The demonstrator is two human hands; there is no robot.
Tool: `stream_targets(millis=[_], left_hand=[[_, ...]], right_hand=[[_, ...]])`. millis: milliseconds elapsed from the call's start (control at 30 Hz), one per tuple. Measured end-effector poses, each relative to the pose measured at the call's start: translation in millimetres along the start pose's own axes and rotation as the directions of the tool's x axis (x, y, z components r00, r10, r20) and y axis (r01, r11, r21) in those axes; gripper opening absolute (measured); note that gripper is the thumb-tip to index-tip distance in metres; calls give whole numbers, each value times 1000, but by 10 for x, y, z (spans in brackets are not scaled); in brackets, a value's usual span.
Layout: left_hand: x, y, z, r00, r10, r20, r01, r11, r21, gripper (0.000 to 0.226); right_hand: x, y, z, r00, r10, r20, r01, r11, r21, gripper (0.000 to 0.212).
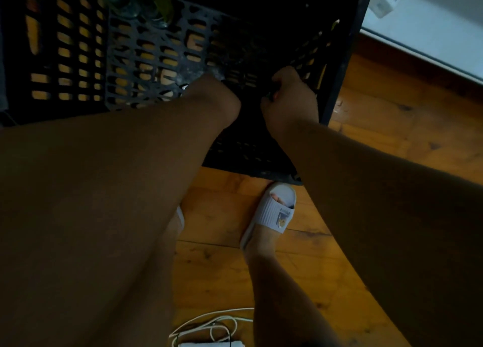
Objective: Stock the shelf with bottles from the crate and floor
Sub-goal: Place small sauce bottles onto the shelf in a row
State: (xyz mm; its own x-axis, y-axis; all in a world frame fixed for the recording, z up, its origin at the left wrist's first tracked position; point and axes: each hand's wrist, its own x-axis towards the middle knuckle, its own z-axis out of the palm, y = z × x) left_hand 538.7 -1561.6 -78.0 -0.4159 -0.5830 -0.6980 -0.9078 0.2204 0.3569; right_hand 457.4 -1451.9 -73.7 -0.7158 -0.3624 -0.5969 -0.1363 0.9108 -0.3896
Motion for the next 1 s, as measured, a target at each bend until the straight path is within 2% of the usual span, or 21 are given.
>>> stream_targets(millis=[67,133,233,300,400,533,600,700,833,933,1000], left_hand=[[0,-17,-42,1000,14,-28,-12,999,50,38],[1,-69,-50,996,66,-60,-65,998,15,37],[10,-205,15,990,90,-107,-101,990,-102,22],[109,-236,91,989,120,-87,-135,973,-189,16],[235,-190,182,973,208,-103,-227,948,-222,11],[90,-154,10,964,203,-174,-237,951,-201,17],[-168,-78,-235,952,231,-199,-269,944,-189,18],[-719,164,-774,959,190,-212,-239,942,-236,15],[-1716,655,-1682,921,257,-294,-327,919,-219,17],[-2473,1043,-2351,916,249,-313,-341,895,-286,22],[-2926,1250,-2757,915,204,-350,-353,824,-444,23]], right_hand=[[-13,35,67,993,56,-105,-35,980,197,25],[-33,67,149,982,112,-149,-60,946,317,22],[0,59,313,981,79,-177,-14,939,343,19],[87,46,373,980,46,-192,27,934,357,16],[161,2,369,987,54,-148,17,898,439,10],[-71,-75,135,988,31,-153,42,892,451,5],[-327,-198,-105,989,13,-149,57,888,456,5],[-818,-491,-628,989,-32,-147,97,881,462,3],[-1526,-964,-1576,989,-72,-127,122,889,442,10],[-2133,-1344,-2377,990,-87,-113,133,851,508,16],[-2554,-1583,-2868,990,-88,-112,136,806,576,12]])
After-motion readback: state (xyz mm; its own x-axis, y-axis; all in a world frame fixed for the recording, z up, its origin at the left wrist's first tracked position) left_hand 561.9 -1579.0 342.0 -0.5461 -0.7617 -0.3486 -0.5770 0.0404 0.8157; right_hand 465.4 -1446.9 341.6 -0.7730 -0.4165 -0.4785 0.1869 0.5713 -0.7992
